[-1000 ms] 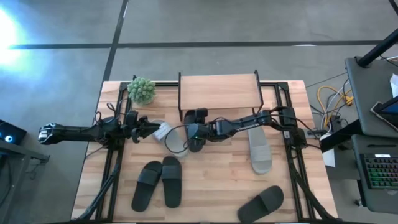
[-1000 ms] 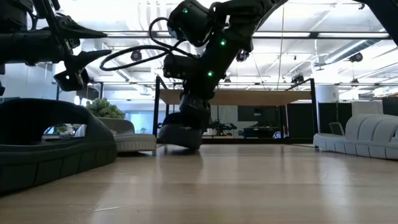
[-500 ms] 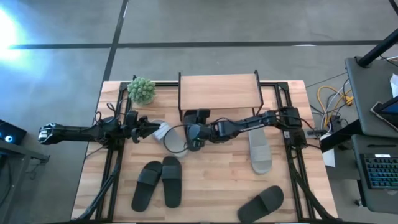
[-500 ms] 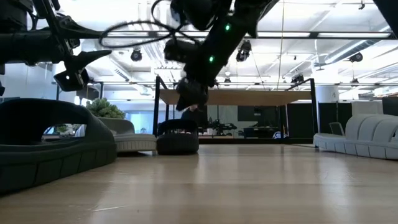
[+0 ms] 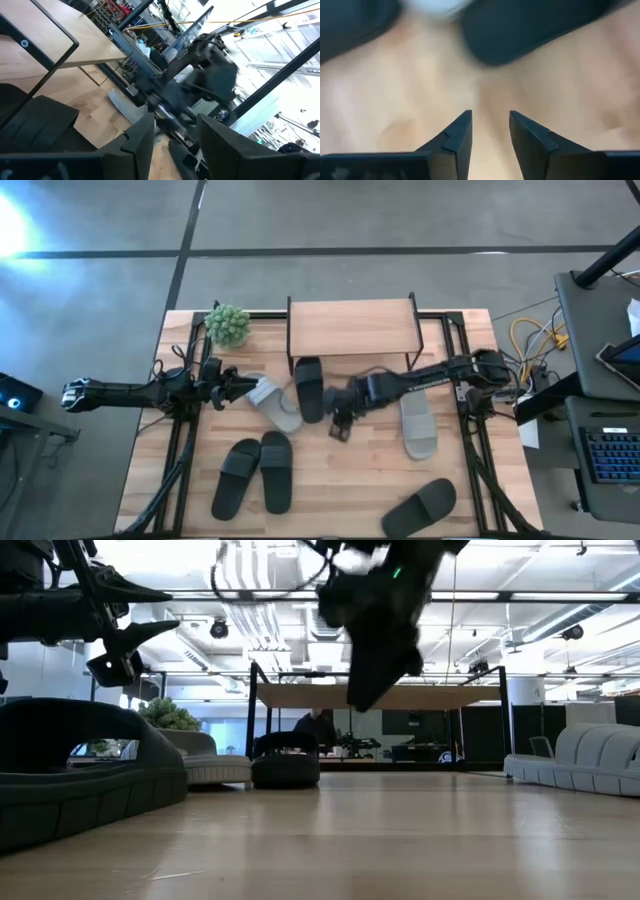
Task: Pick and place slides into the shelf
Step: Put the black slide under the shelf
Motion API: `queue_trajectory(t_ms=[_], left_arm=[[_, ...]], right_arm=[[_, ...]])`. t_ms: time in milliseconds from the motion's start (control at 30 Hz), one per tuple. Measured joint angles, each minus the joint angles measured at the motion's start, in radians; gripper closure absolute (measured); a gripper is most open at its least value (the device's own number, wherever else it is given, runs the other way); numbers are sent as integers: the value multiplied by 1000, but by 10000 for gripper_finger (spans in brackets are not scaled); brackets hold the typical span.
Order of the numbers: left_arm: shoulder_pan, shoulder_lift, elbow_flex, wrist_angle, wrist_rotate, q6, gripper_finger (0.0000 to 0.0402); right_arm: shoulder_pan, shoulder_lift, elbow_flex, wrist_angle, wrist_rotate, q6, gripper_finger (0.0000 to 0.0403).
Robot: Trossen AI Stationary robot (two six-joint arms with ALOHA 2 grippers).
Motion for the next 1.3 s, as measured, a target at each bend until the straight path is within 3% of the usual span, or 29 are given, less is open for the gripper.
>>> queue_trajectory(t_ms=[133, 267, 433, 633, 833, 967, 1100, 1300], left_arm=[[0, 0, 0, 0, 0, 0, 268], [0, 0, 1, 1, 0, 0, 268], [0, 0, 1, 1, 1, 4, 268], [0, -2, 2, 1, 1, 61, 268], [0, -1, 2, 1, 1, 61, 268], [0, -1, 2, 1, 1, 61, 268], [0, -1, 2, 1, 1, 62, 268], [0, -1, 2, 1, 1, 62, 268]], right_arm=[[75, -46, -1, -14, -46, 17, 292], [154, -123, 3, -124, -53, 144, 296], [295, -203, 2, -231, -3, 441, 296], [476, -204, 1, -309, -25, 877, 298], [621, -133, 12, -318, -88, 1249, 299], [679, -52, 50, -364, -207, 1396, 299], [709, 51, 140, -521, -326, 1468, 299], [713, 187, 348, -765, -342, 1476, 298]])
